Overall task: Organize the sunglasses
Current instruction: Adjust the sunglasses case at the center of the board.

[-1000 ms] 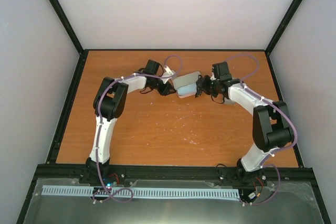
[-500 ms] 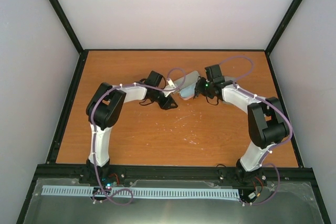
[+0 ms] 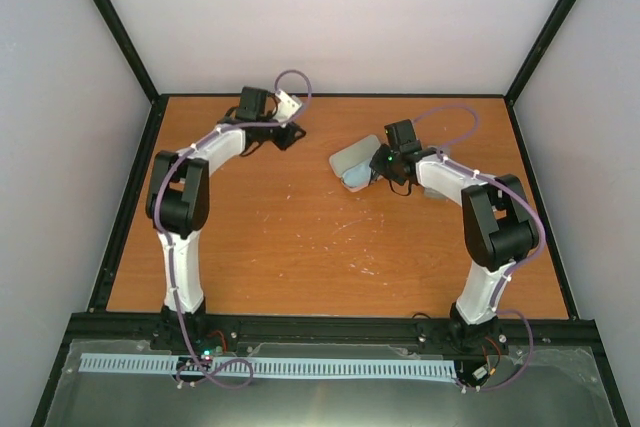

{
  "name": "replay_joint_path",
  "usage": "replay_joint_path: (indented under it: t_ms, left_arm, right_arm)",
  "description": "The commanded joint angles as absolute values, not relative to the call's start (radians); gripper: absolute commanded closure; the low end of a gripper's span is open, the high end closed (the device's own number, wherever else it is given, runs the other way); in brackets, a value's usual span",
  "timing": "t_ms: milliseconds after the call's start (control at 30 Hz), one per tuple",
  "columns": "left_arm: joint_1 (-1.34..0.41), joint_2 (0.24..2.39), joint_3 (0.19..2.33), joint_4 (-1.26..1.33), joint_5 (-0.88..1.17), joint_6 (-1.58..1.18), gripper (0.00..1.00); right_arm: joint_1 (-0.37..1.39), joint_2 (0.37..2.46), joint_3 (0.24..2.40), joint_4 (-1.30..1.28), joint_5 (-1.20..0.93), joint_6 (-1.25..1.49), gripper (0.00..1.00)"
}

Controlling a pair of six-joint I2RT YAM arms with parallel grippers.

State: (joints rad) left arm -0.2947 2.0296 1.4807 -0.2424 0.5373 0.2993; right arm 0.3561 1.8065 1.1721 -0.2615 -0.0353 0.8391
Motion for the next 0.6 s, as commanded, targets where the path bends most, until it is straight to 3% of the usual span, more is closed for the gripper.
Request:
replay_joint_path:
  t_ms: [0,267,567]
  left_arm:
    - [-0.278,2.209,1.708,-0.325,0.498,0.321,0.71]
    - [-0.288,2.462,2.055,-0.486,0.578,0.291,0.67]
    - [-0.339,2.497,2.053,-0.488,0.635,0.283,0.66]
  right_arm:
    - [0.363,1.822,1.218,-0.303,-0.001,0.848,0.97]
    - [0.362,1.824,1.261,-0.346,0.018,0.838,0.97]
    - [0.360,1.827,1.270,-0.380,0.033,0.826,0.97]
